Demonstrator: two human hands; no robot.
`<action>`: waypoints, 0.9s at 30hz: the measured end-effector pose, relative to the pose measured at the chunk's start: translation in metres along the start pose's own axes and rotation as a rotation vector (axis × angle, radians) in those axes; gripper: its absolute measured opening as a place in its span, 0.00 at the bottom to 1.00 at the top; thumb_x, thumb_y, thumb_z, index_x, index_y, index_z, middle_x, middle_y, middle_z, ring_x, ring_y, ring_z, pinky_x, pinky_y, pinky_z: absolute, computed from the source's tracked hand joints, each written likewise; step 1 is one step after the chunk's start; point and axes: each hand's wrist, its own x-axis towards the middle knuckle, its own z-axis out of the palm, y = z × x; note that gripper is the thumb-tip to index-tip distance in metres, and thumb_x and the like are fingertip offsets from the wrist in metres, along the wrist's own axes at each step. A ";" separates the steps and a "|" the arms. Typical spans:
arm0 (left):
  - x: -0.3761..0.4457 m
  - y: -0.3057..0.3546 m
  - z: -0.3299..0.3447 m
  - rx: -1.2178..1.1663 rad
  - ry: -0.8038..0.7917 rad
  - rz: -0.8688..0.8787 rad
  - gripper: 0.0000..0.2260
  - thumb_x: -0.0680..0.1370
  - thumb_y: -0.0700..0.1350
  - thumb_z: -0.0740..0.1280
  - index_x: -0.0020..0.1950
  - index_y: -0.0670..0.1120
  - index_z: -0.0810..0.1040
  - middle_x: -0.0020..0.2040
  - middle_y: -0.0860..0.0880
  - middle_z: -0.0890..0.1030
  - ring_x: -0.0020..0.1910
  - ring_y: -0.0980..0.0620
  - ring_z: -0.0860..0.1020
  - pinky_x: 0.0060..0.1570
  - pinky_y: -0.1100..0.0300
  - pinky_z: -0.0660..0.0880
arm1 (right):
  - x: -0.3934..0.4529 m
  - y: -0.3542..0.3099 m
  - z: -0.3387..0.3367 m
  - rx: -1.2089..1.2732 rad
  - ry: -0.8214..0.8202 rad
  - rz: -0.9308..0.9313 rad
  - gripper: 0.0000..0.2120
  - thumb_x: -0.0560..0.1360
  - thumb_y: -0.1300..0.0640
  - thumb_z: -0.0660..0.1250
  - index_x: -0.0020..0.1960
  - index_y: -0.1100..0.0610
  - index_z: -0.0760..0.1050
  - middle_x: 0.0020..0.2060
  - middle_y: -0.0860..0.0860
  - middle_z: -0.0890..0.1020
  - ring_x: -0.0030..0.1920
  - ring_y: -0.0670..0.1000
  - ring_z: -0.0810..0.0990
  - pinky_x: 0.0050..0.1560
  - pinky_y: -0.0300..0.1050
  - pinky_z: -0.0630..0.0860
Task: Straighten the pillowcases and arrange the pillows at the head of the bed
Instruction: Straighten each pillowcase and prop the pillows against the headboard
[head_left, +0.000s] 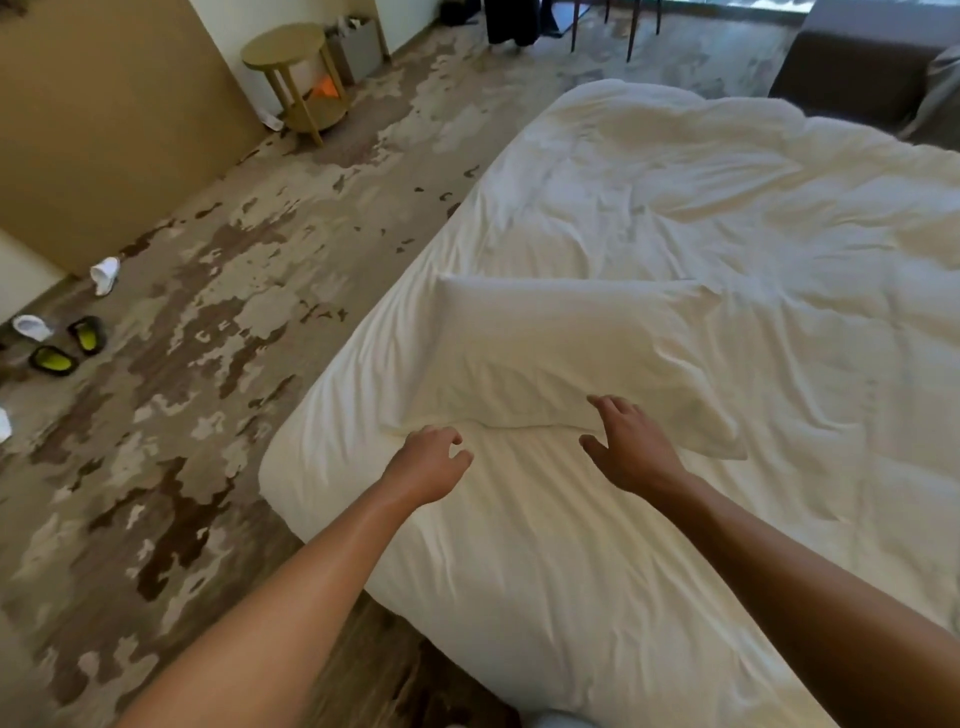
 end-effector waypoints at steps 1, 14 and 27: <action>0.019 0.005 -0.007 0.001 -0.002 0.008 0.22 0.82 0.57 0.61 0.73 0.48 0.73 0.73 0.46 0.72 0.72 0.46 0.69 0.66 0.47 0.73 | 0.017 0.002 -0.002 -0.009 -0.008 0.008 0.31 0.81 0.45 0.66 0.81 0.54 0.64 0.76 0.55 0.72 0.75 0.59 0.70 0.74 0.54 0.69; 0.285 0.042 -0.068 -0.034 -0.077 0.166 0.24 0.82 0.57 0.61 0.77 0.50 0.68 0.75 0.44 0.70 0.73 0.44 0.67 0.69 0.46 0.70 | 0.225 0.029 -0.007 -0.070 -0.078 0.265 0.34 0.80 0.43 0.66 0.82 0.53 0.61 0.79 0.55 0.69 0.77 0.59 0.68 0.75 0.55 0.69; 0.529 0.059 -0.017 0.137 -0.015 0.215 0.31 0.81 0.68 0.49 0.81 0.56 0.60 0.82 0.48 0.59 0.82 0.46 0.53 0.77 0.35 0.45 | 0.438 0.080 0.045 -0.161 -0.058 0.313 0.33 0.84 0.34 0.48 0.83 0.50 0.60 0.83 0.54 0.62 0.83 0.55 0.57 0.83 0.60 0.51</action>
